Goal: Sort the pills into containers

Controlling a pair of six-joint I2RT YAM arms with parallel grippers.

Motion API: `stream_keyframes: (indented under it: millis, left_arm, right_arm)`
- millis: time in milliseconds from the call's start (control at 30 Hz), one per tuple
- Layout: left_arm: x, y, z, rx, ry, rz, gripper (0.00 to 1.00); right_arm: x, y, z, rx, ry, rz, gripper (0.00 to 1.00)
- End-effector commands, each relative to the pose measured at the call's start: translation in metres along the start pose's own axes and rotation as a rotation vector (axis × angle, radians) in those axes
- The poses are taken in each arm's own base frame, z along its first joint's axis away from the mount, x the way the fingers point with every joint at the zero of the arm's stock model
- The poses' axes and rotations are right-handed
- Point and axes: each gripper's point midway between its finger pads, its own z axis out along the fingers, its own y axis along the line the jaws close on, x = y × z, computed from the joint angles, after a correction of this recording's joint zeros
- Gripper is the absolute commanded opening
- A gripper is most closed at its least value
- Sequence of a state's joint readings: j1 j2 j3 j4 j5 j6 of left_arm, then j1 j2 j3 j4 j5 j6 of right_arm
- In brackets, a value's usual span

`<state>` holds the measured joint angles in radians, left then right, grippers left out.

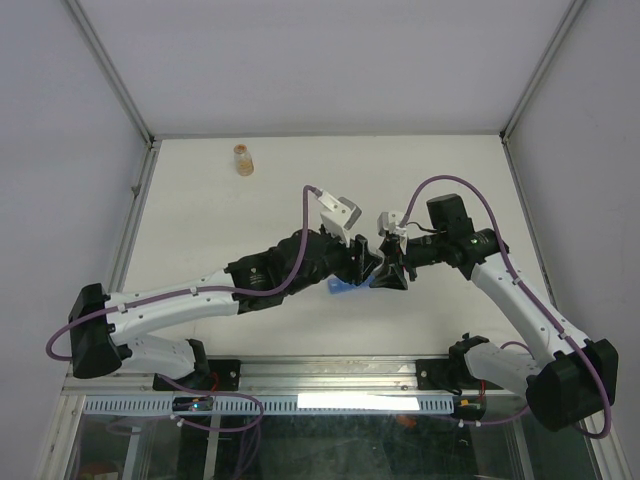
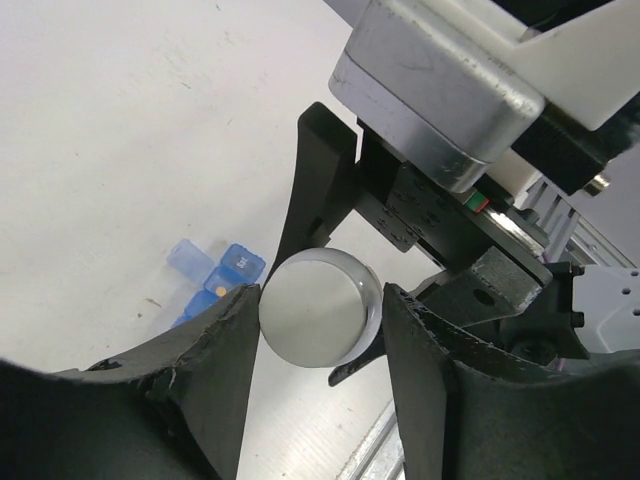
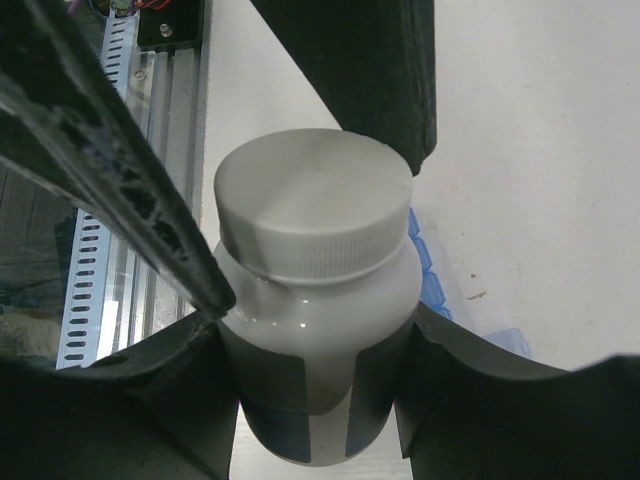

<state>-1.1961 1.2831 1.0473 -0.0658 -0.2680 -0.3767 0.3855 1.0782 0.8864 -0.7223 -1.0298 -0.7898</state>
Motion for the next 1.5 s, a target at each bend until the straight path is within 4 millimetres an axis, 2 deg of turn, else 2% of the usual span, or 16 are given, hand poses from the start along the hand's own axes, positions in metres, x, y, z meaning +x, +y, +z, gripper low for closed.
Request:
stream_keyframes:
  millis: [0,167,300,433,533,633,733,767,833,933,1000,1133,1233,1467]
  left_arm:
    - [-0.022,-0.005,0.000,0.009,-0.044,0.013,0.50]
    - [-0.018,-0.007,0.000,0.030,-0.026,0.014,0.42]
    - [-0.010,-0.011,-0.001,0.114,0.013,0.039,0.24]
    - [0.004,-0.024,-0.012,0.341,0.038,0.254,0.08]
    - [0.023,-0.030,-0.025,0.569,0.036,0.505,0.07]
    - [0.038,-0.030,-0.038,0.780,-0.009,0.734,0.12]
    - [0.026,-0.016,-0.027,0.786,-0.054,0.806,0.31]
    - [0.019,-0.013,-0.024,0.787,-0.060,0.799,0.40]
    - [0.003,-0.008,-0.017,0.727,-0.088,0.745,0.65]
    - [-0.015,-0.007,-0.019,0.661,-0.198,0.697,0.87]
    - [-0.025,-0.006,-0.027,0.615,-0.275,0.655,0.98]
    - [-0.042,0.005,-0.043,0.501,-0.348,0.497,0.99]
    - [-0.046,0.012,-0.054,0.443,-0.356,0.315,0.99]
    - [-0.032,0.009,-0.072,0.478,-0.322,-0.103,0.98]
  right_arm:
    - [-0.023,-0.003,-0.005,0.010,-0.054,-0.070,0.00]
    - [-0.023,-0.003,-0.005,0.008,-0.054,-0.068,0.00]
    - [-0.023,-0.003,-0.005,0.009,-0.055,-0.070,0.00]
    - [-0.023,-0.003,-0.005,0.007,-0.056,-0.070,0.00]
    - [-0.024,-0.002,-0.005,0.006,-0.058,-0.071,0.00]
    - [-0.023,-0.002,-0.005,0.006,-0.057,-0.069,0.00]
    - [-0.024,-0.002,-0.006,0.008,-0.060,-0.071,0.00]
    - [-0.024,-0.002,-0.006,0.009,-0.060,-0.070,0.00]
    - [-0.025,-0.002,-0.007,0.011,-0.063,-0.076,0.00]
    - [-0.026,-0.001,-0.008,0.008,-0.067,-0.079,0.00]
    - [-0.026,0.000,-0.008,0.007,-0.067,-0.080,0.00]
    - [-0.026,0.000,-0.008,0.006,-0.069,-0.083,0.00]
    - [-0.026,0.000,-0.008,0.006,-0.067,-0.083,0.00]
    - [-0.025,0.000,-0.007,0.001,-0.069,-0.081,0.00]
